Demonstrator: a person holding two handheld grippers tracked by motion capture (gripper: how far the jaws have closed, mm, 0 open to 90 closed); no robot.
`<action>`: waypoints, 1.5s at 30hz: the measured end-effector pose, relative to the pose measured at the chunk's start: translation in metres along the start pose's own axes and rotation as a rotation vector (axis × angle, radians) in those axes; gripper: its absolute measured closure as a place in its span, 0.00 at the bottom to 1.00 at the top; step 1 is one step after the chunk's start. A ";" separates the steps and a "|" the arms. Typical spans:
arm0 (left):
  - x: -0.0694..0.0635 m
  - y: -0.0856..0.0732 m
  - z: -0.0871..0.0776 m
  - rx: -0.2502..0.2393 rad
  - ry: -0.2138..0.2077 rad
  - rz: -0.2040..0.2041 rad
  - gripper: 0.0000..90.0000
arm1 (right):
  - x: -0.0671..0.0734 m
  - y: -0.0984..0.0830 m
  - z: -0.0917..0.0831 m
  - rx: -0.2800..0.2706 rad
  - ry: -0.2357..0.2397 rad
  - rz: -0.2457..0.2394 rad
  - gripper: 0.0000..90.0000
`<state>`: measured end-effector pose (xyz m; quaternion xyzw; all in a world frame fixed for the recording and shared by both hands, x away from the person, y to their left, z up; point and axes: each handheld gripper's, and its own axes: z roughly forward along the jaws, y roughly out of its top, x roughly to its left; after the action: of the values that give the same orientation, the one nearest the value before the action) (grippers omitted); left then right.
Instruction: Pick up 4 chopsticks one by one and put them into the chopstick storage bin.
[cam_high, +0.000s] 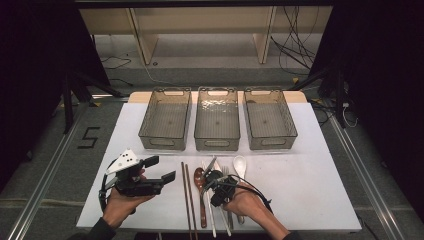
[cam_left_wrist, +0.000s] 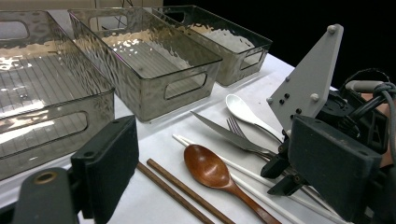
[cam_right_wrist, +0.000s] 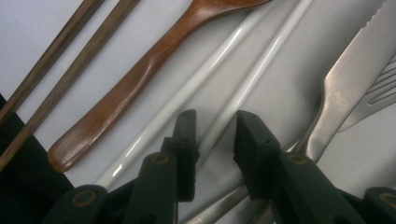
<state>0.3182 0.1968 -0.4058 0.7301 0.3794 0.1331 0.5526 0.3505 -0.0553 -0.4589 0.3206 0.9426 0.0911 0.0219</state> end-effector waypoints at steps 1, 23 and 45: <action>0.000 0.000 0.000 0.000 0.000 0.000 0.17 | 0.000 0.000 0.000 -0.002 0.003 0.007 0.79; 0.001 0.000 0.000 0.002 0.001 0.002 0.17 | 0.004 0.006 0.001 0.004 0.009 -0.009 0.85; 0.001 0.001 -0.001 0.003 0.001 0.005 0.17 | 0.000 0.013 0.003 -0.013 0.025 0.024 0.95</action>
<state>0.3187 0.1986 -0.4051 0.7319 0.3780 0.1341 0.5508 0.3584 -0.0443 -0.4592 0.3305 0.9383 0.1013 0.0111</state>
